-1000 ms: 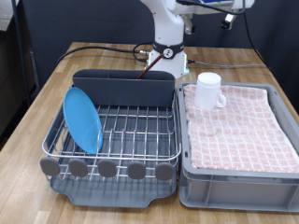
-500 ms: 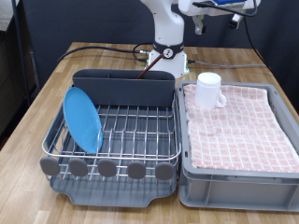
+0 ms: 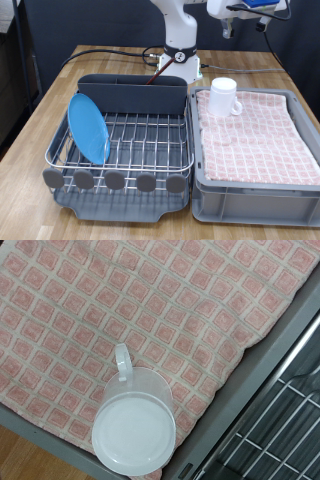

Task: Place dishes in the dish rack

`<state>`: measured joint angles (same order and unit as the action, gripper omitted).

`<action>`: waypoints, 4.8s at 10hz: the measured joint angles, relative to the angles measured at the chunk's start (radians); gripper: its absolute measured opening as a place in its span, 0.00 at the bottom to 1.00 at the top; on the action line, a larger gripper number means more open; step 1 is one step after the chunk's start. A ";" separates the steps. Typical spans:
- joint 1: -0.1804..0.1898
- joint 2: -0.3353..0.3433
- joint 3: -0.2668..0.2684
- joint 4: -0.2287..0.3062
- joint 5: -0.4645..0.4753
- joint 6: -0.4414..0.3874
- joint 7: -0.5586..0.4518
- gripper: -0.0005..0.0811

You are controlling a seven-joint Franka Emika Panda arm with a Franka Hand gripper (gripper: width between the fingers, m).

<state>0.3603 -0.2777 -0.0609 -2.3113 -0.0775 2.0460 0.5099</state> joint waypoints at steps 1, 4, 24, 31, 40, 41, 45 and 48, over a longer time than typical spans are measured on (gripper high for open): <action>0.002 0.000 0.007 -0.004 0.008 0.000 0.000 0.99; 0.003 0.000 0.022 -0.013 0.033 -0.012 0.024 0.99; 0.004 0.165 0.089 -0.053 -0.042 -0.003 -0.047 0.99; 0.004 0.217 0.096 -0.026 -0.046 -0.027 -0.046 0.99; 0.003 0.336 0.097 -0.017 -0.075 0.031 -0.039 0.99; 0.003 0.347 0.097 -0.017 -0.075 0.045 -0.039 0.99; 0.003 0.391 0.094 -0.020 -0.076 0.093 -0.039 0.99; 0.002 0.413 0.089 -0.023 -0.075 0.100 -0.039 0.99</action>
<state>0.3624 0.1355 0.0284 -2.3339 -0.1525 2.1459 0.4712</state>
